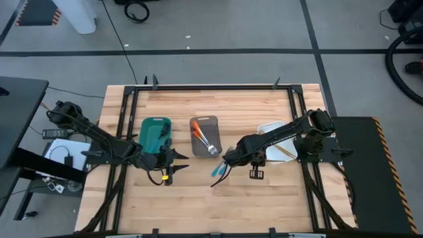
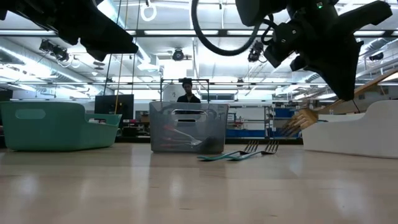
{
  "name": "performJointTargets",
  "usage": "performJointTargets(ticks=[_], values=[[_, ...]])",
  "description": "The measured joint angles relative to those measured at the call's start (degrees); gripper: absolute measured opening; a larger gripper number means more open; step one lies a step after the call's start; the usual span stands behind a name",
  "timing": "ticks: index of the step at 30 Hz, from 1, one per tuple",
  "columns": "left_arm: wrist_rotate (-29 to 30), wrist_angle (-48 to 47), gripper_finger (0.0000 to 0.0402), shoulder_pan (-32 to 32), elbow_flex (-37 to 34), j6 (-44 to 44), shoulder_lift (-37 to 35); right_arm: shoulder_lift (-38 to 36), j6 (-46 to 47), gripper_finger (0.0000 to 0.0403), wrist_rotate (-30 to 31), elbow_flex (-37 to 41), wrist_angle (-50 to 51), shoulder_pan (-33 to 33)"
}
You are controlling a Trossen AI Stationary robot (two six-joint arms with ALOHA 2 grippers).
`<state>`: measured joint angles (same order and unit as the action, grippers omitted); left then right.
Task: Sort silverware by color (type)
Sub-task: Put the gold fork into the white bin
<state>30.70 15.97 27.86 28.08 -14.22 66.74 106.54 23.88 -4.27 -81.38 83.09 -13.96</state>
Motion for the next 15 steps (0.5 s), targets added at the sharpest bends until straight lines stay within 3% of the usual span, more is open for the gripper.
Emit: performJointTargets(ticks=[7, 15], values=[[0.0, 0.0, 0.0149, 0.0, 0.0, 0.0, 0.0, -0.4, 0.8, 0.0016, 0.2, 0.0, 3.4, 0.0], [0.0, 0.0, 0.0149, 0.0, 0.0, 0.0, 0.0, -6.7, 4.8, 0.0016, 2.9, 0.0, 3.9, 0.0]])
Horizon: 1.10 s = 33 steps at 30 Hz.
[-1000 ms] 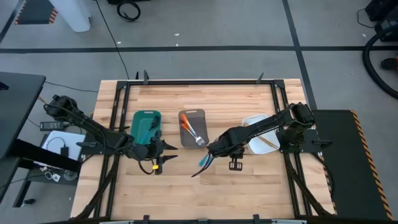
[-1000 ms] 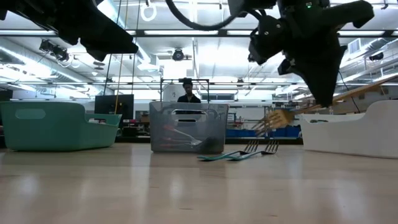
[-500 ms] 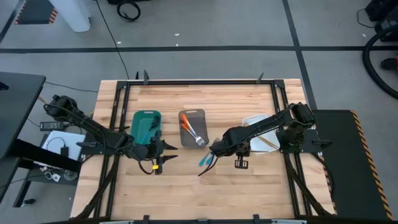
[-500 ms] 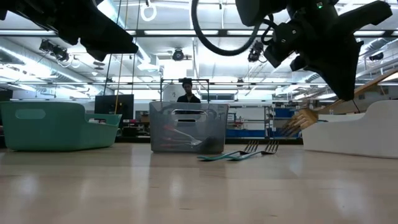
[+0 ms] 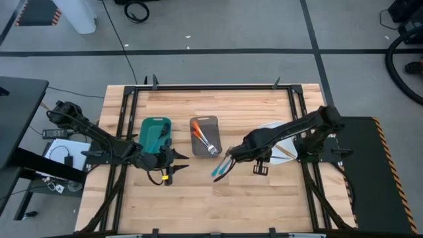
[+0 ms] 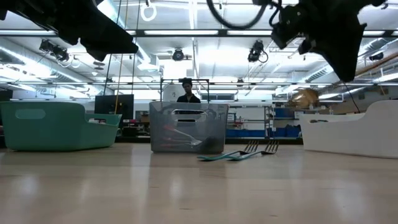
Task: Sort silverware by color (type)
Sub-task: Put the gold fork into the white bin
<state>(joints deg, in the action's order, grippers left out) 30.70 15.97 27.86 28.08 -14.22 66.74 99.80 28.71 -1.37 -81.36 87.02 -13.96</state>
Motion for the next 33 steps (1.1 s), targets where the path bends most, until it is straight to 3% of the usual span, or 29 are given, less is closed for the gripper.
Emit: performJointTargets(ticks=[17, 33], values=[[0.0, 0.0, 0.0149, 0.0, 0.0, -0.1, 0.0, -7.9, 9.7, 0.0016, 7.6, 0.8, 3.0, 0.4], [0.0, 0.0, 0.0149, 0.0, 0.0, -0.2, 0.0, -13.1, 13.7, 0.0016, 6.8, 10.8, 3.0, 1.1]])
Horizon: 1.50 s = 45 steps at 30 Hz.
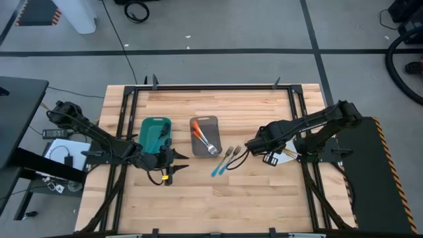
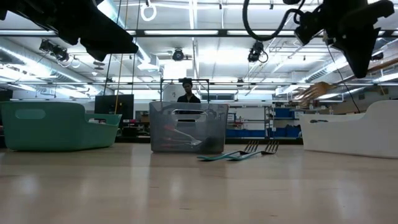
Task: Sort silverware by color (type)
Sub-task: Put the gold fork into the white bin
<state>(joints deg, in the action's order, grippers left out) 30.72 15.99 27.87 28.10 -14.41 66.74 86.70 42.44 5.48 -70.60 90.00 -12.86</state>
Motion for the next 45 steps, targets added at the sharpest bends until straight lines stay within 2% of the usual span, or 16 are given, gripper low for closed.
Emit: performJointTargets(ticks=[9, 16, 31, 45], values=[[0.0, 0.1, 0.0149, 0.0, 0.0, 0.0, 0.0, -3.9, 3.0, 0.0016, 0.5, 6.5, -0.2, 2.4], [0.0, 0.4, 0.0149, 0.0, 0.0, 0.0, 0.0, -3.9, -0.3, 0.0016, 0.5, 11.6, -4.9, 5.3], [0.0, 0.9, 0.0149, -0.1, 0.0, 0.0, 0.0, -3.9, -6.6, 0.0016, -1.4, 17.4, -14.2, 12.4], [0.0, 1.4, 0.0149, -0.1, 0.0, 0.1, 0.0, -3.9, -6.2, 0.0027, -2.9, 20.9, -19.4, 13.9]])
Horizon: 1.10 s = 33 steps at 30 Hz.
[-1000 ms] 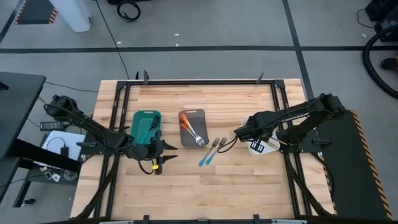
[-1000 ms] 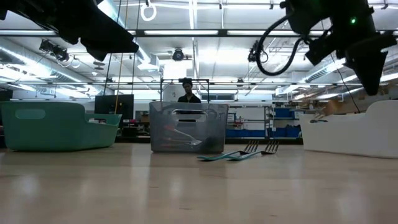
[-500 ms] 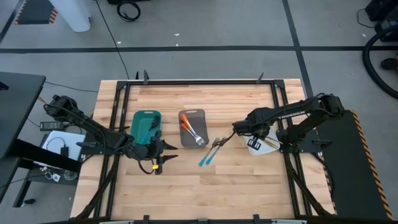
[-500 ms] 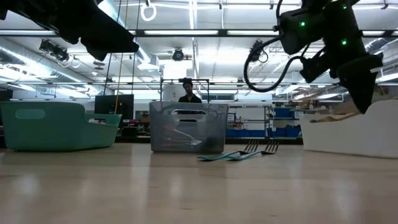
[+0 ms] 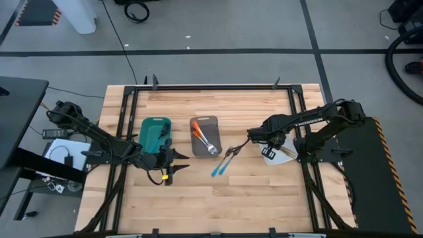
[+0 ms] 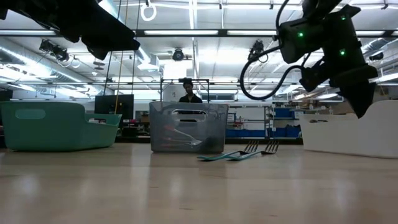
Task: Sort silverware by color (type)
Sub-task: Put the gold fork into the white bin
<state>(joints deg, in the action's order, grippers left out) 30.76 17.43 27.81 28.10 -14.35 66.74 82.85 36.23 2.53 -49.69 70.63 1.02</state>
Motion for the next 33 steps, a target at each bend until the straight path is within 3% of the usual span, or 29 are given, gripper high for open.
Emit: performJointTargets(ticks=[33], values=[[0.0, 0.0, 0.0149, 0.0, 0.0, -0.5, 0.0, 0.0, 2.6, 0.0030, -0.6, 0.0, -5.3, 0.0]])
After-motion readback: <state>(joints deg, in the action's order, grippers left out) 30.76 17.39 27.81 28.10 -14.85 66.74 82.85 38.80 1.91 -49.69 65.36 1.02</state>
